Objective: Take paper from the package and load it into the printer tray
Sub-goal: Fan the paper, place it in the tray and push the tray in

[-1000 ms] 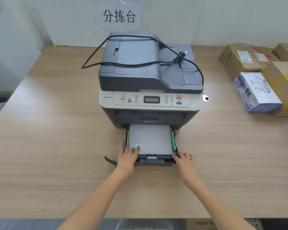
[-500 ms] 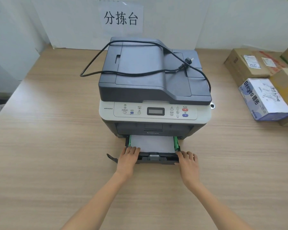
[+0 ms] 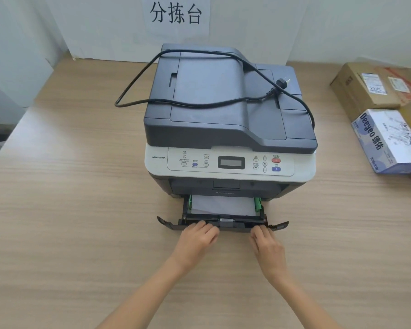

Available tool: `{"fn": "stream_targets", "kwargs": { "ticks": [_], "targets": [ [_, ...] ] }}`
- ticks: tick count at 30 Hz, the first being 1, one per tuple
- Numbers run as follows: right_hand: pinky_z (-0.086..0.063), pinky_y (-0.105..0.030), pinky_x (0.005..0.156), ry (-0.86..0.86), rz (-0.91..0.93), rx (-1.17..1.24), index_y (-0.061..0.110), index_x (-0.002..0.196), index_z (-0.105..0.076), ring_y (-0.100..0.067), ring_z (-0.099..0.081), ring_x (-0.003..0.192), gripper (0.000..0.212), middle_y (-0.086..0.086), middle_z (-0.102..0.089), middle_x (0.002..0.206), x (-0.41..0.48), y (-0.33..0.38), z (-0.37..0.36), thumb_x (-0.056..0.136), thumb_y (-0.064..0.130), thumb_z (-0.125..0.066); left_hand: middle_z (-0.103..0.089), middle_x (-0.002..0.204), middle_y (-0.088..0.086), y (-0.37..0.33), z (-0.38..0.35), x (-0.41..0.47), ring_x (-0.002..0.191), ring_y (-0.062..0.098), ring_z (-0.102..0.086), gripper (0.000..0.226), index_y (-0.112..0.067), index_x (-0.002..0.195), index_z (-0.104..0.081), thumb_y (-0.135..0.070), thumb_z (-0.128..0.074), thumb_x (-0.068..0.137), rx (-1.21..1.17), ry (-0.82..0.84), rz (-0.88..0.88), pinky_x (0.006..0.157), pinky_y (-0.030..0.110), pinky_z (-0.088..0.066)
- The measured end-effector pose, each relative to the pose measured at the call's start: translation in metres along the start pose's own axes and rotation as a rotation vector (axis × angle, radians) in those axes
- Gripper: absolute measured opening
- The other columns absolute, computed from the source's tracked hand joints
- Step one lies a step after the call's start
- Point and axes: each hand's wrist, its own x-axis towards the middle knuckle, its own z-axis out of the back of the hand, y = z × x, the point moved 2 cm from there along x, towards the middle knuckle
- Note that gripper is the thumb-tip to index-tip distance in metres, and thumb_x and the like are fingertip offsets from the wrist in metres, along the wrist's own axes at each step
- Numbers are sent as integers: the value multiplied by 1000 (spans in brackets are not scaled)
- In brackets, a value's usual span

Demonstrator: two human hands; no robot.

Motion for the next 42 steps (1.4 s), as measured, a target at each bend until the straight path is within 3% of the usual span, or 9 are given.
{"fn": "stream_targets", "kwargs": {
  "ticks": [3,7,10,14,25,29,36,40,42],
  "targets": [
    [-44,-26,53,170,-129,130,14,86,-64,-20,-65,73,13,1,-67,80,-7,3,-8,79,18,-73,-68,73,-11,-3,-3,-7,76,8,-61,15,-22,79,-65,-31,-56,86,-186,196,270,50,23,-50],
    [-42,-28,87,383,-631,785,9,101,-70,-18,-61,105,25,-4,-69,107,3,14,-14,93,27,-54,-74,97,-6,-14,-2,5,92,11,-66,22,-25,101,-70,-36,-55,90,-425,300,633,81,29,-54],
    [-35,-26,92,401,-736,959,6,98,-71,-14,-54,105,27,-6,-66,107,10,18,-8,95,23,-51,-72,109,6,-10,-6,13,102,19,-67,39,-9,112,-68,-39,-60,88,-840,429,1043,96,35,-50],
    [-39,-33,101,412,-725,1015,14,90,-71,-22,-59,111,24,-11,-69,109,10,12,-13,95,25,-50,-69,113,17,-4,-11,9,93,24,-69,40,3,113,-61,-28,-61,88,-1450,312,1504,73,31,-60],
    [-38,-27,94,362,-723,1040,5,99,-70,-16,-59,100,27,-8,-69,105,53,3,-19,97,19,-48,-67,103,17,18,-14,23,90,23,-68,29,2,119,-51,-6,-54,91,-1803,-171,1620,66,26,-61],
    [-42,-34,98,317,-715,1047,-3,94,-70,-21,-61,92,26,-13,-69,96,65,2,-25,96,10,-47,-65,93,16,27,-13,35,82,21,-67,14,-1,106,-51,-2,-50,93,-1819,-170,1626,59,25,-60],
    [-42,-13,75,295,-705,1021,-5,90,-71,-10,-61,80,25,-13,-69,93,63,-4,-30,94,9,-51,-63,91,17,30,-31,34,83,24,-64,6,-4,90,-49,0,-46,94,-1779,-213,1602,64,27,-60],
    [-39,-27,84,239,-747,1019,-1,87,-72,-17,-61,85,26,-10,-70,91,78,-1,-37,95,11,-51,-61,86,15,37,-34,48,72,21,-67,13,-3,85,-49,0,-44,96,-1755,-255,1588,62,25,-60],
    [-39,-27,84,204,-757,1001,-2,86,-72,-19,-61,88,27,-13,-71,93,90,-1,-40,95,10,-49,-60,83,15,43,-33,61,74,22,-63,18,-1,81,-50,4,-42,96,-1727,-248,1569,75,31,-60]
  ]
}}
